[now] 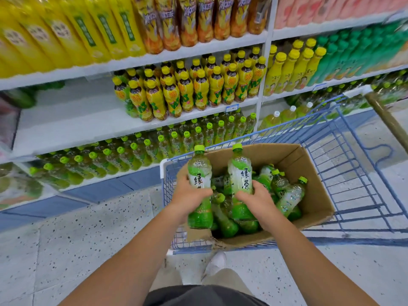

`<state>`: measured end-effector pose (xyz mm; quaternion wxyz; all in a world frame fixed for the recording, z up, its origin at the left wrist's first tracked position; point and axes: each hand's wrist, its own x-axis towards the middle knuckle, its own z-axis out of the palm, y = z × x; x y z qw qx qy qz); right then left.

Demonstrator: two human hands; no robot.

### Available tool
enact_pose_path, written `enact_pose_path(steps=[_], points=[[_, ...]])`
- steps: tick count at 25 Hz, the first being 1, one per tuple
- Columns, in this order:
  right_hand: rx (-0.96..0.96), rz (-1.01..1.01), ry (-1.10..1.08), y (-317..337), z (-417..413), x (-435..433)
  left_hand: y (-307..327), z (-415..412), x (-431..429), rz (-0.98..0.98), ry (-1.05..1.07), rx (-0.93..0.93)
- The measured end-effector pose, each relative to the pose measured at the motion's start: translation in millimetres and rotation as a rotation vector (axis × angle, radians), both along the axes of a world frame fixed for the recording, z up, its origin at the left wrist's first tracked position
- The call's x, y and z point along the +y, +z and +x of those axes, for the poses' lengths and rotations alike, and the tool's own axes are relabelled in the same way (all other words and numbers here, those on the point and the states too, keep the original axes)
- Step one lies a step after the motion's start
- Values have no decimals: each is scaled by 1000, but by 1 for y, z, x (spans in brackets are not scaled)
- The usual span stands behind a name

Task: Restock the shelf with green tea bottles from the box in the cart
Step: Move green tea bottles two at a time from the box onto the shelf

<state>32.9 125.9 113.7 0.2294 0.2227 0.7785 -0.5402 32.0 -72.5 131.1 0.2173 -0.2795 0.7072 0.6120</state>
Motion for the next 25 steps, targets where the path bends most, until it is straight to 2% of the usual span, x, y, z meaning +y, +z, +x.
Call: enact_pose_path(steps=[4, 9, 16, 25], points=[[111, 3, 79, 25, -16, -55, 8, -5, -64, -89, 31, -27], [228, 18, 154, 47, -31, -138, 23, -11, -151, -98, 73, 66], [285, 113, 275, 65, -52, -297, 45, -36, -312, -191, 45, 172], [316, 36, 238, 62, -98, -477, 51, -72, -483, -352, 40, 221]])
